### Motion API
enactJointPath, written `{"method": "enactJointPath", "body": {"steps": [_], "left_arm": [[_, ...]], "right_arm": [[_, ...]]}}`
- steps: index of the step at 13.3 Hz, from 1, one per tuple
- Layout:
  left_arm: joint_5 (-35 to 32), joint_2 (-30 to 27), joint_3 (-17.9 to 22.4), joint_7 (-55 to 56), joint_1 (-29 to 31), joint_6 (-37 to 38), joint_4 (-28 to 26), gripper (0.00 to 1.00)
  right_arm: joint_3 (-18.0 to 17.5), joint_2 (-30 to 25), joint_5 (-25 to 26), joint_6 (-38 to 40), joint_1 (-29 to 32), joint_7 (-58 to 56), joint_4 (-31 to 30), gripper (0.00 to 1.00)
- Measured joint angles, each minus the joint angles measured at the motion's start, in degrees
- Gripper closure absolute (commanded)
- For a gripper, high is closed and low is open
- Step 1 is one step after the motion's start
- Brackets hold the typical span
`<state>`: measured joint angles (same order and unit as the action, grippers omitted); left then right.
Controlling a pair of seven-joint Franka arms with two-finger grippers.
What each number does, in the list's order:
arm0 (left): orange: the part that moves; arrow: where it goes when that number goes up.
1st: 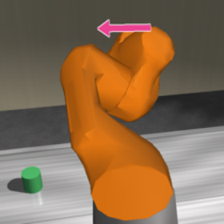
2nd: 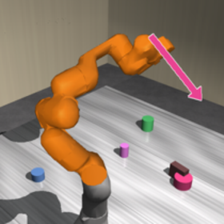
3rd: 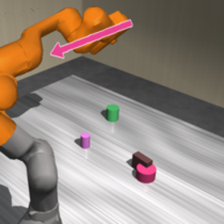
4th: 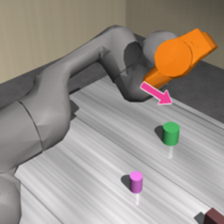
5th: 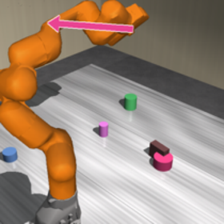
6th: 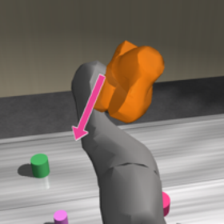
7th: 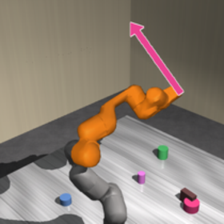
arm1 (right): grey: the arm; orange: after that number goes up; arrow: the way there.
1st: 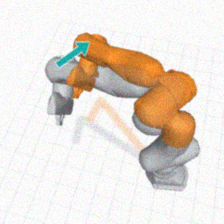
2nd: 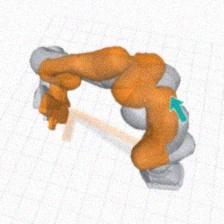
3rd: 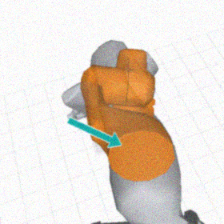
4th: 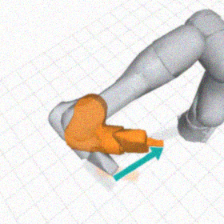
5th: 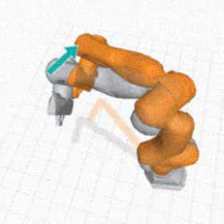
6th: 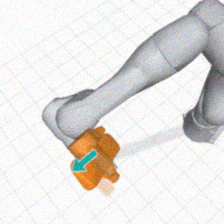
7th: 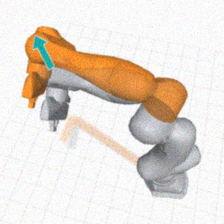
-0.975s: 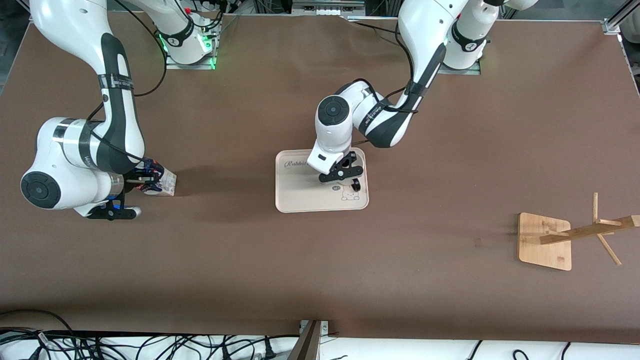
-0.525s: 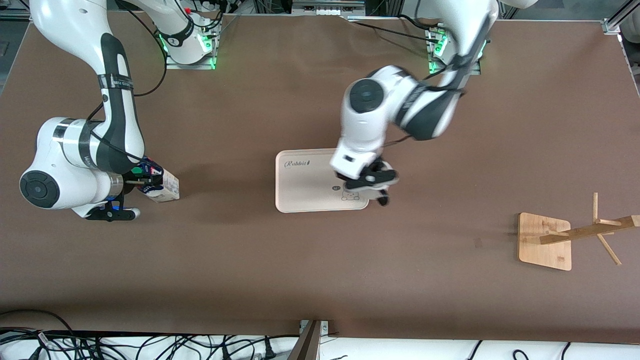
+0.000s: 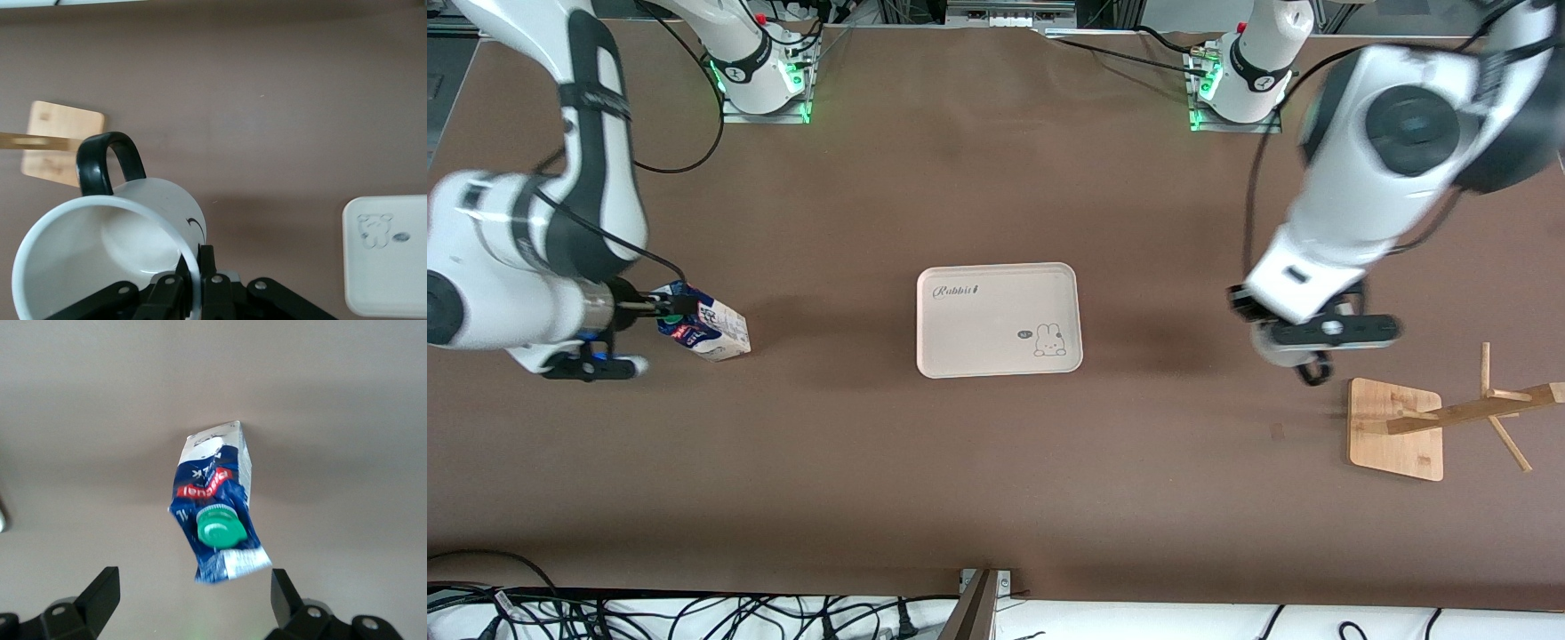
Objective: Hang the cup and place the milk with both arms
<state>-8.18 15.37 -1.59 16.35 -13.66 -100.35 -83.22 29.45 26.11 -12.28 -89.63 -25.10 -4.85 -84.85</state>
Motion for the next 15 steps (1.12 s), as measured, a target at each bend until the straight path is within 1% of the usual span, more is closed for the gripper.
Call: {"method": "enactJointPath", "body": {"steps": [2, 4, 6, 9, 10, 11, 12, 13, 14, 15], "left_arm": [[0.01, -0.52, -0.01, -7.55, 4.56, 2.13, 2.02, 1.00], [0.02, -0.41, -0.01, -15.96, 8.90, 2.30, 2.35, 1.00], [0.50, 0.34, -0.07, -21.39, 10.71, 2.23, 2.40, 1.00], [6.24, 3.11, -0.11, -27.12, 13.55, 1.60, 4.08, 1.00], [7.30, 4.03, -0.10, -28.64, 15.05, 1.53, 4.60, 1.00], [8.02, 4.79, -0.09, -29.78, 16.48, 1.49, 5.02, 1.00], [8.41, 5.32, -0.09, -30.55, 17.69, 1.48, 5.37, 1.00], [8.56, 5.62, -0.09, -30.90, 18.42, 1.48, 5.55, 1.00], [8.57, 5.69, -0.10, -31.04, 18.74, 1.48, 5.58, 1.00], [8.57, 5.69, -0.13, -31.06, 18.76, 1.48, 5.61, 1.00]], "right_arm": [[1.13, -2.06, 0.03, 2.70, 0.06, -0.10, 3.14, 0.00], [1.71, -3.21, 0.03, 5.64, 0.06, -0.11, 7.65, 0.00], [2.59, -3.54, 0.03, 7.77, 0.05, -0.11, 11.46, 0.00], [4.18, -5.32, 0.06, 9.14, 0.80, -1.00, 14.08, 0.00], [3.25, -6.57, 0.47, 9.44, 2.43, -2.10, 14.25, 0.00], [-0.05, -8.00, 2.25, 9.66, 5.55, -2.99, 14.26, 0.00], [-6.55, -9.56, 5.99, 9.85, 10.40, -3.37, 14.24, 0.00], [-14.10, -10.82, 10.81, 10.02, 15.28, -3.45, 14.12, 0.00], [-20.83, -11.78, 15.12, 9.96, 19.24, -3.37, 13.54, 0.00], [-25.75, -12.58, 17.48, 9.76, 22.08, -2.58, 12.52, 0.00]]}}
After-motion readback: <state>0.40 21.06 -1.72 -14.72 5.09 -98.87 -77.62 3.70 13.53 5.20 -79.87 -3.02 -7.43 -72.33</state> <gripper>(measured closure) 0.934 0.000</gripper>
